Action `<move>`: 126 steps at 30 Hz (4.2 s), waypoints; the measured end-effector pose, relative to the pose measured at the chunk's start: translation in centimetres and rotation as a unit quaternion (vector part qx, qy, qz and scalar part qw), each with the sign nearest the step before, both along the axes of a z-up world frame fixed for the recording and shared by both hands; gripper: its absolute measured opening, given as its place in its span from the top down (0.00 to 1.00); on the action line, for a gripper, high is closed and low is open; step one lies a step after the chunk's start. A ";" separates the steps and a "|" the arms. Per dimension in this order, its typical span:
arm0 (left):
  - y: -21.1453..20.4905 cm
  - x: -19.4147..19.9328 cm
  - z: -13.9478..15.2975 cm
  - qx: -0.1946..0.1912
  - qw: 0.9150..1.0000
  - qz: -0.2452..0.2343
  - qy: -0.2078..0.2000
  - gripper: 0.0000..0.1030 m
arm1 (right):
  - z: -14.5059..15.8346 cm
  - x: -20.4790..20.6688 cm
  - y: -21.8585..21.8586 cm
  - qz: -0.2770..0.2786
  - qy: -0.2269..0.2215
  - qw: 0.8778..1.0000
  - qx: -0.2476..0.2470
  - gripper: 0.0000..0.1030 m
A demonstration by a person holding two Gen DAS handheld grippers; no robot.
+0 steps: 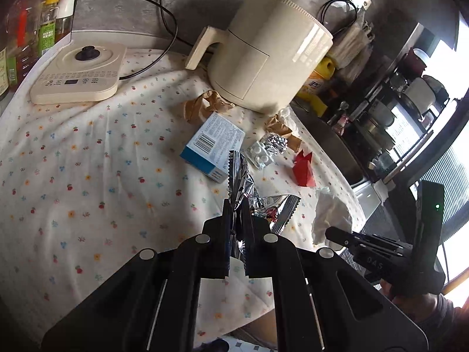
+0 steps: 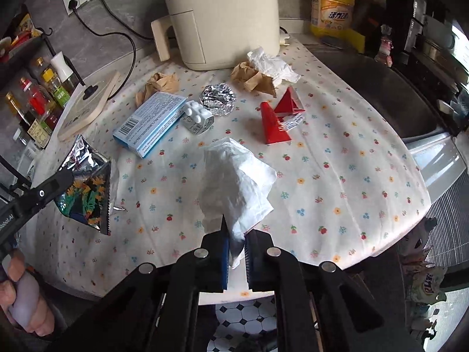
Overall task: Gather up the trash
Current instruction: 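Carry the foil and tissue over the trash bin and open both tools, then move both open tools back over the counter trash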
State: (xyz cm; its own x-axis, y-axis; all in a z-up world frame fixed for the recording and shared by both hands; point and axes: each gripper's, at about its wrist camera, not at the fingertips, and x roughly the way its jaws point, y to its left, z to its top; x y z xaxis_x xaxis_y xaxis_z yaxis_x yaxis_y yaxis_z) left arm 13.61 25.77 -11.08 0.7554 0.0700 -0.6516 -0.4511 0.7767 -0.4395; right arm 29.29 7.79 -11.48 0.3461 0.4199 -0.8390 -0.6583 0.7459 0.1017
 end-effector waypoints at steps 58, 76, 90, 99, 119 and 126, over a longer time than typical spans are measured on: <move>-33.7 11.3 -14.0 -0.050 0.940 -0.284 0.179 0.23 | -9.1 -4.1 -38.9 -0.245 0.112 0.963 0.010 0.91; -21.8 4.9 -5.7 0.014 0.984 -0.114 0.138 0.09 | -10.8 -0.3 -33.4 -0.174 0.166 0.971 0.012 0.20; -17.9 1.2 -0.5 0.048 0.995 -0.031 0.077 0.06 | -5.5 3.3 -31.8 -0.157 0.119 0.979 0.054 0.10; -11.1 3.0 2.1 0.083 0.995 -0.023 0.046 0.06 | 0.1 3.5 -23.9 -0.136 0.052 0.986 0.081 0.08; 6.7 9.1 2.0 0.072 0.996 -0.032 0.030 0.06 | 1.9 6.6 -4.5 -0.122 0.038 0.987 0.103 0.18; 10.5 13.0 0.4 0.070 0.995 -0.054 0.049 0.06 | 0.2 8.1 0.2 -0.127 0.056 0.986 0.087 0.27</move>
